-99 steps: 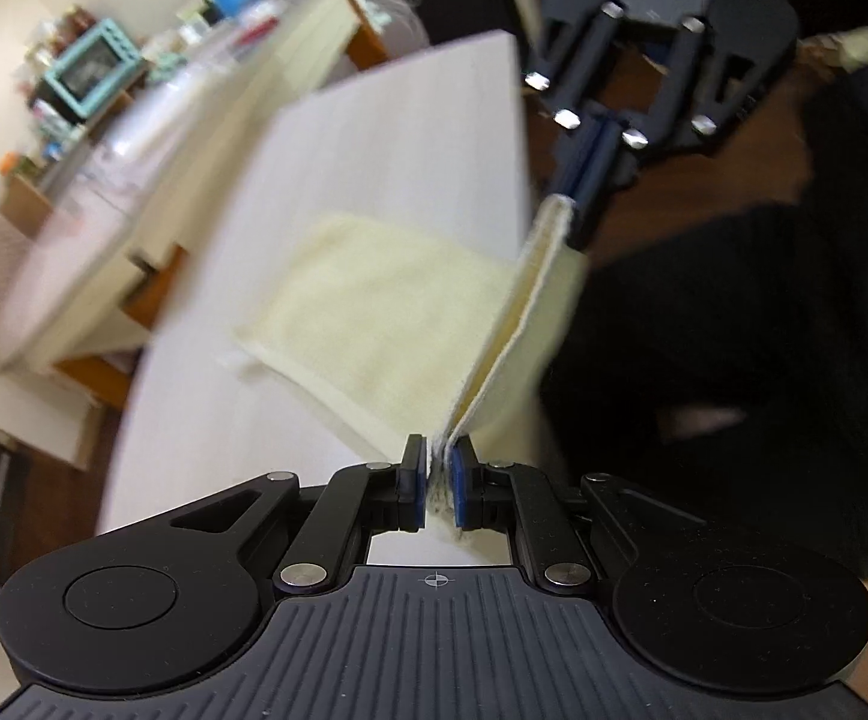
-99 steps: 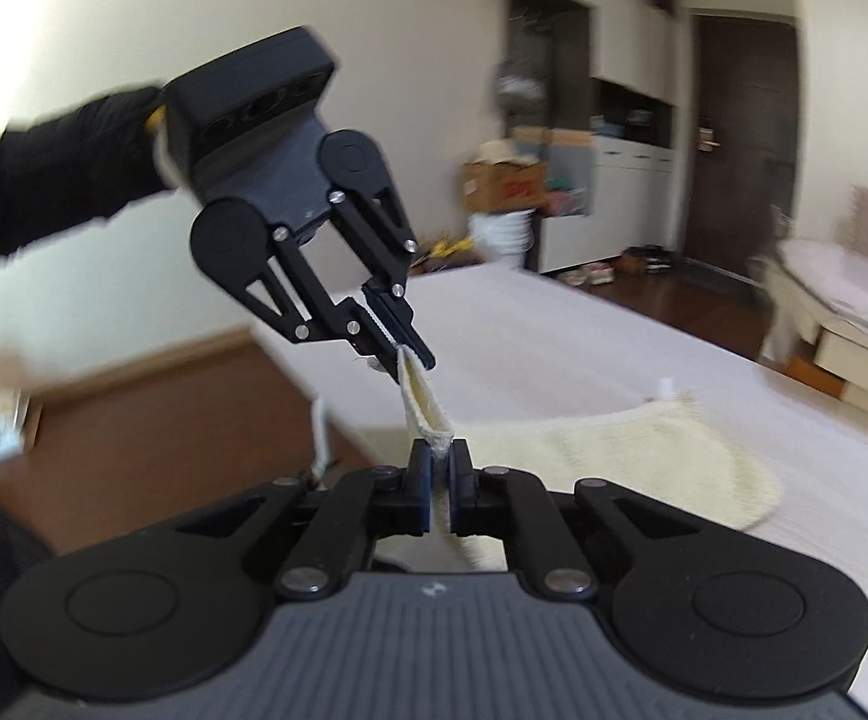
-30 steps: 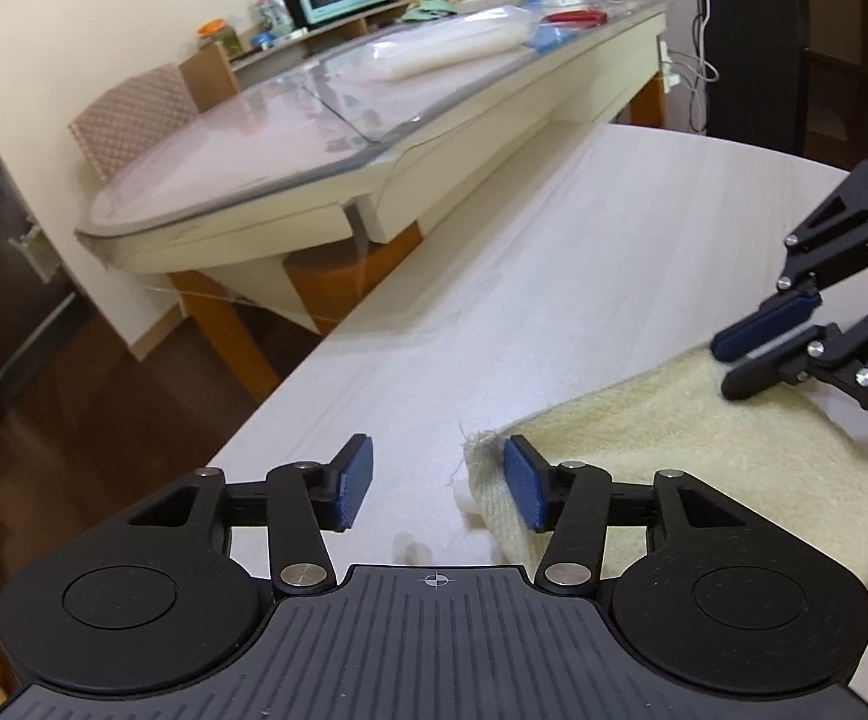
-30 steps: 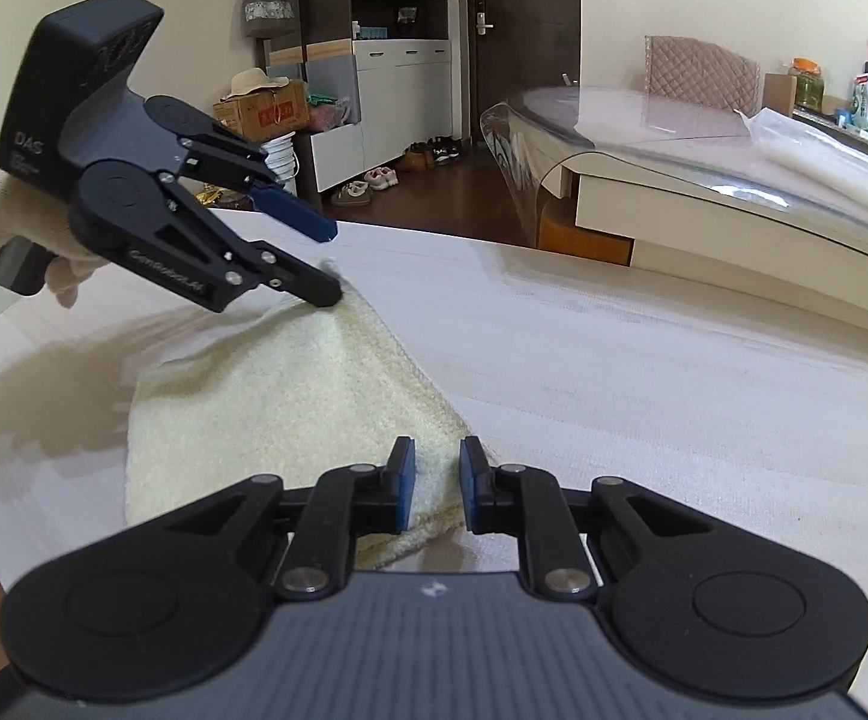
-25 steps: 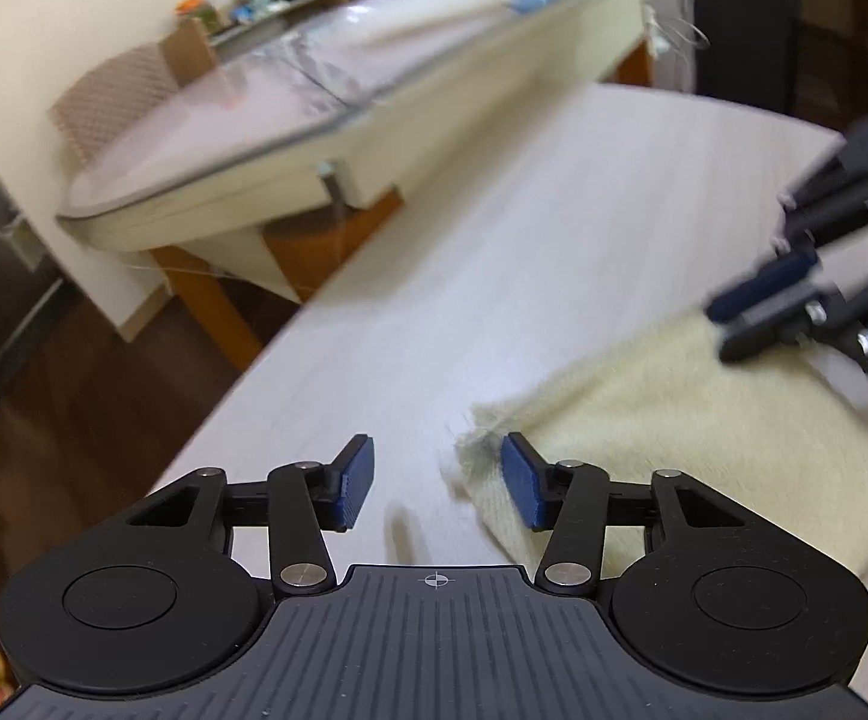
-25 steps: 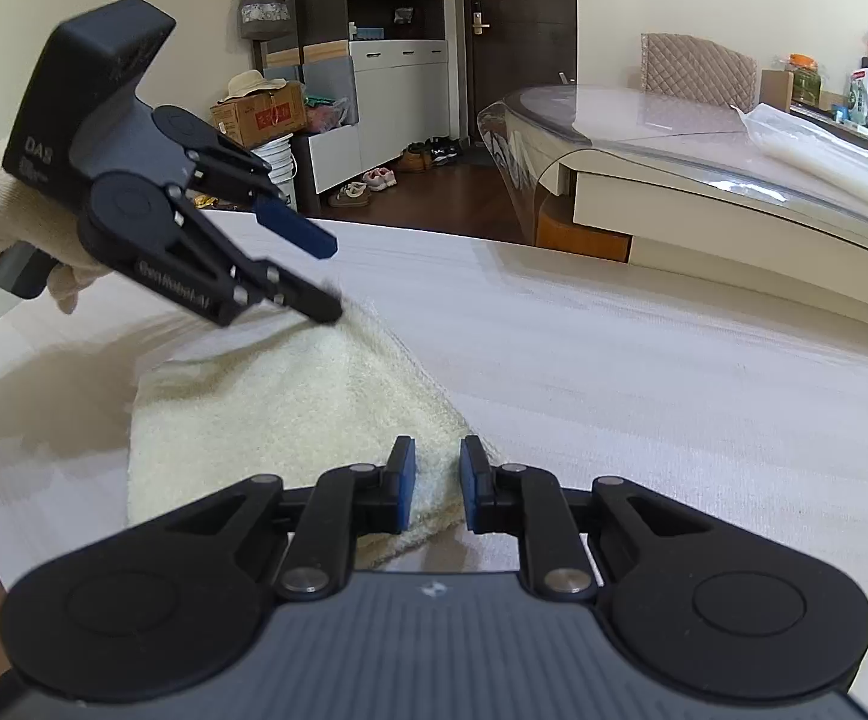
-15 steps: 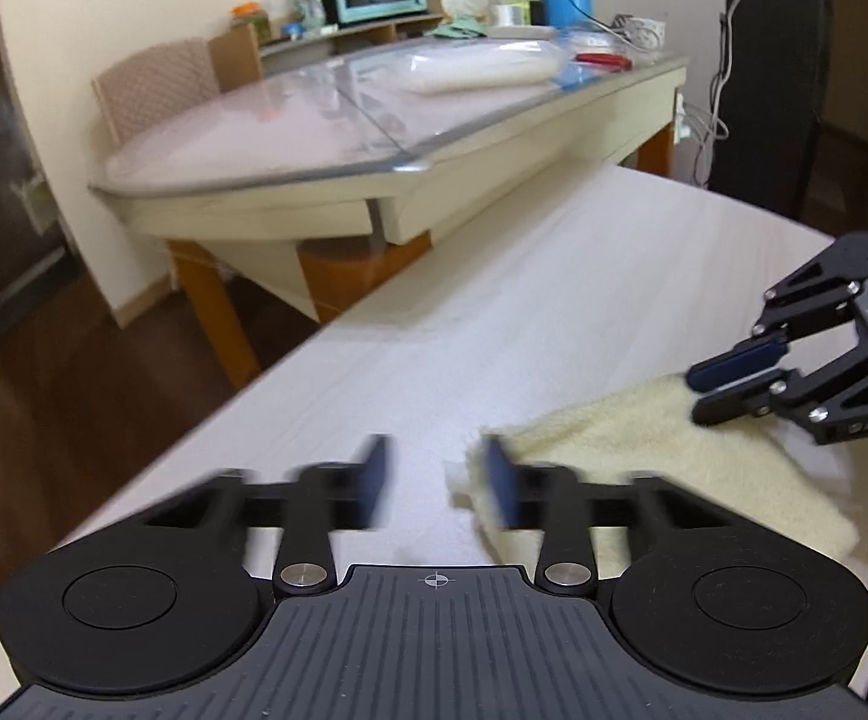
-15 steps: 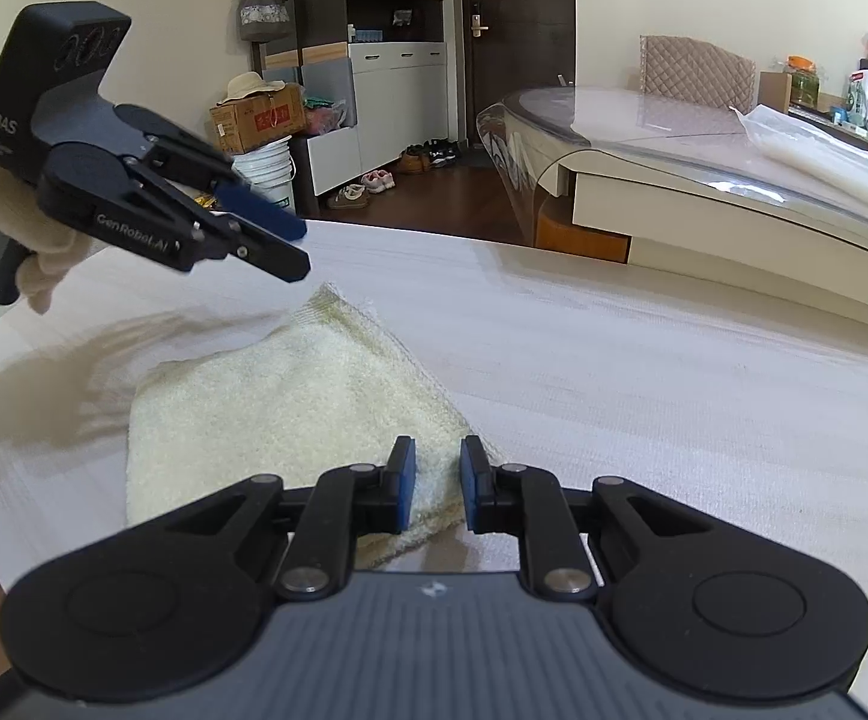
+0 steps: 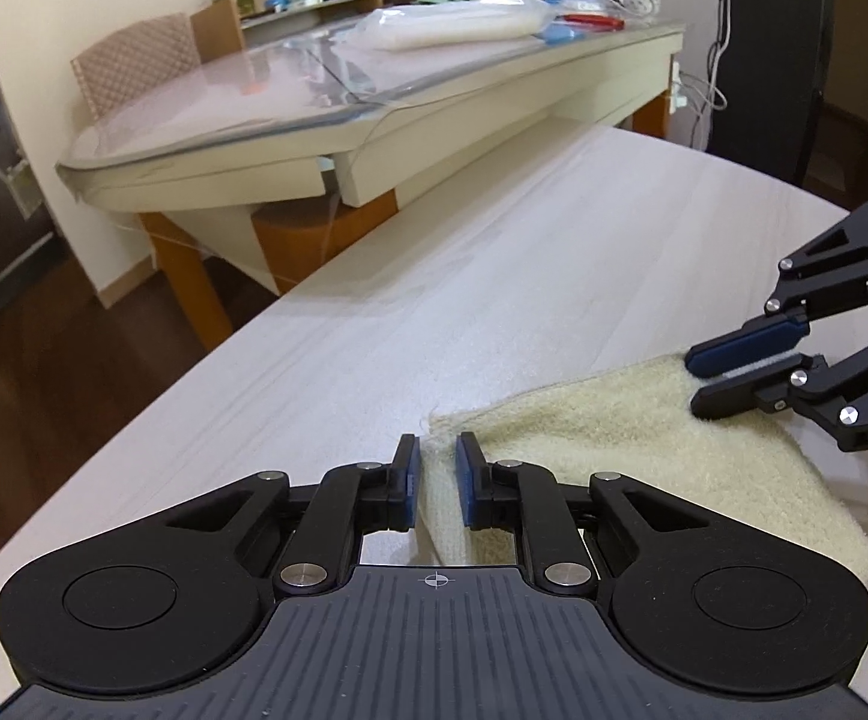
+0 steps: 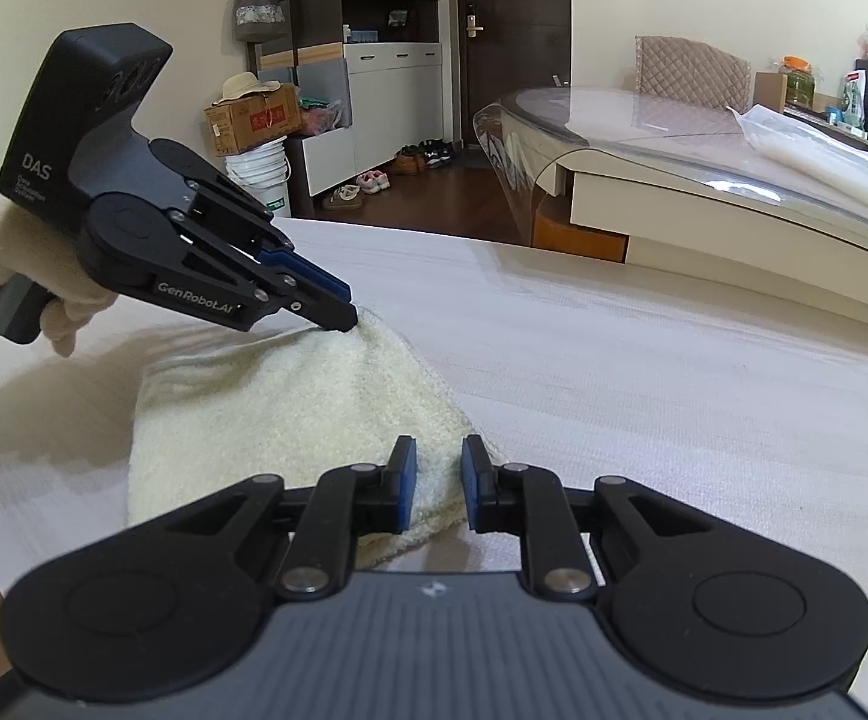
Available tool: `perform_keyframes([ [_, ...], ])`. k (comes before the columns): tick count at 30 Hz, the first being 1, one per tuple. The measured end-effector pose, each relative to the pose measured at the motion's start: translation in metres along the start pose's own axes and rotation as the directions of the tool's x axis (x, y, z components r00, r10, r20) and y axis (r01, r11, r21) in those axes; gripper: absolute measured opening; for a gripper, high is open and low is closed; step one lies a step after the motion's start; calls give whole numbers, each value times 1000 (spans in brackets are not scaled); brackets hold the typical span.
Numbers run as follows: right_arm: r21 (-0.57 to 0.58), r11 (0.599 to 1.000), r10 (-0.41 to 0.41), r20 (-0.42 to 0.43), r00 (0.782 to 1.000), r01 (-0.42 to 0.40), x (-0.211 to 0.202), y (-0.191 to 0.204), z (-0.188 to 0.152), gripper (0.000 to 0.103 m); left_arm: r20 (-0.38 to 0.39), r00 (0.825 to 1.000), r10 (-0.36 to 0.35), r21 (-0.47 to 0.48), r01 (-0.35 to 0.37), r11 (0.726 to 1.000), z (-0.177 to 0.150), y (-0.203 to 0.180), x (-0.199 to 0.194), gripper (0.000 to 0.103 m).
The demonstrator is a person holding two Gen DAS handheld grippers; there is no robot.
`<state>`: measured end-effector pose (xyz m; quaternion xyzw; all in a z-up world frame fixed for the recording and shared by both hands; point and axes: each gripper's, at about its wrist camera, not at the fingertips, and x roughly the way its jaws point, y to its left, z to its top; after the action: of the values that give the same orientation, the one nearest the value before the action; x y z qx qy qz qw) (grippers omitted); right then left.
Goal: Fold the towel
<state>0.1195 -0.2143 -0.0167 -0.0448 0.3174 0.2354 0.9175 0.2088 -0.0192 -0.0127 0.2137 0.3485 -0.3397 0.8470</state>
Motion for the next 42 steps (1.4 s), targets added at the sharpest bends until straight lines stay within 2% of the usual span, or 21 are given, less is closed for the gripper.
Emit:
perform_keyframes([
  [20,-1,1000,-11,12,1000,11,-1,3,-3,19,-3,1000,23,-22,-23,999,2,-3,2,14],
  [25,-7,1000,-6,0,1000,6,-1,2,-1,19,44,999,1,-127,5,992,-5,5,-14,15],
  [30,-14,1000,6,-7,1000,-6,-1,0,1,20,72,997,9,-153,2,988,-20,0,-42,18],
  [37,119,991,46,117,992,-60,-38,-19,-2,24,75,997,-16,-121,25,992,-46,-28,-65,20],
  [39,145,984,88,134,987,-107,-48,-19,-7,26,70,997,-23,-98,29,995,-51,-36,-66,21],
  [42,111,975,177,131,975,-192,-58,-3,-16,25,50,999,-13,-64,16,998,-57,-45,-62,22],
])
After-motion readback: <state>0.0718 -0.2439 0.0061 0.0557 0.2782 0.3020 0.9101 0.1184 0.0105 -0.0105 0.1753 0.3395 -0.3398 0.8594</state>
